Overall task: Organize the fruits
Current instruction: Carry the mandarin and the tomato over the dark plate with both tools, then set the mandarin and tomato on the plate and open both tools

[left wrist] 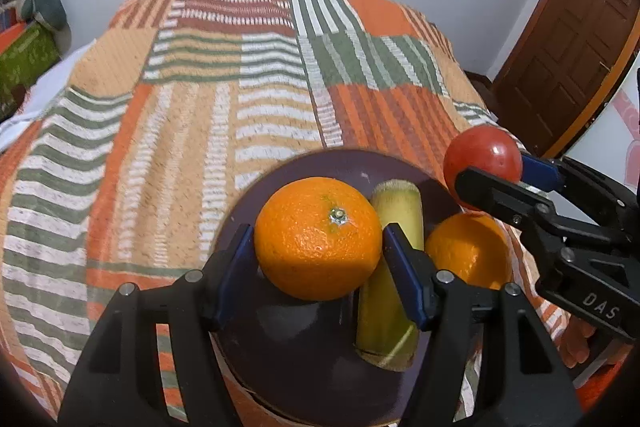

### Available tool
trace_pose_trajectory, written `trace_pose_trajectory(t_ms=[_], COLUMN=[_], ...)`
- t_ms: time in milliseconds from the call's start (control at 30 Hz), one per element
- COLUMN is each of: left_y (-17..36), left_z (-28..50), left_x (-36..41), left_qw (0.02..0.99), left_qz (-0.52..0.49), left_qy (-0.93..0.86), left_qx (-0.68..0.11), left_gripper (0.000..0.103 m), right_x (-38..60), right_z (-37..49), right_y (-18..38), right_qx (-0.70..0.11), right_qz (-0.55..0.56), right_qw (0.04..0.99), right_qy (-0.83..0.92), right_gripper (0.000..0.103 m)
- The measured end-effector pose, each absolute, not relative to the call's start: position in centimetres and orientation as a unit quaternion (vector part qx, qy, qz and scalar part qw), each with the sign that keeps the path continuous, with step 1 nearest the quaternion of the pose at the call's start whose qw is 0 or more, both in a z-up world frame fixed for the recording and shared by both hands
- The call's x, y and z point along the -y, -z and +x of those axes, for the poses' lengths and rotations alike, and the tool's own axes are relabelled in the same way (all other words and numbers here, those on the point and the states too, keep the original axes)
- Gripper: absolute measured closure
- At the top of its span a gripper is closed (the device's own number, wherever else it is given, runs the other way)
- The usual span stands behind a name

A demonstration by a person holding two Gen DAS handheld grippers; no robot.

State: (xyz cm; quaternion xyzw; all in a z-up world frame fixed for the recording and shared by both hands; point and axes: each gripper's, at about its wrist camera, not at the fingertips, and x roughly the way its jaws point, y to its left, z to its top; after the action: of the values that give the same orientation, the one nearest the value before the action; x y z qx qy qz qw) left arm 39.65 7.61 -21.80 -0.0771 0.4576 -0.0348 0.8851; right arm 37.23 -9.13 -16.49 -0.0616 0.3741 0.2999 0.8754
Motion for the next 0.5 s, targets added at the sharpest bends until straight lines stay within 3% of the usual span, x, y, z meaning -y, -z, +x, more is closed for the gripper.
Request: trace_pose_trajectory(t_ms=[500], left_y=[18.5], left_z=[36.5], left_x=[-11.2], left_qw=[0.909], left_qz=[-0.098], left_qy=[-0.002], left_qx=[-0.405], left_gripper=[0.033], right_x=[7.2], right_z=[36.7], right_y=[16.1], right_qx=[-0.377], right_qz=[-0.069], right_qw=[0.868], right_qy=[-0.317], right_gripper=[0.058])
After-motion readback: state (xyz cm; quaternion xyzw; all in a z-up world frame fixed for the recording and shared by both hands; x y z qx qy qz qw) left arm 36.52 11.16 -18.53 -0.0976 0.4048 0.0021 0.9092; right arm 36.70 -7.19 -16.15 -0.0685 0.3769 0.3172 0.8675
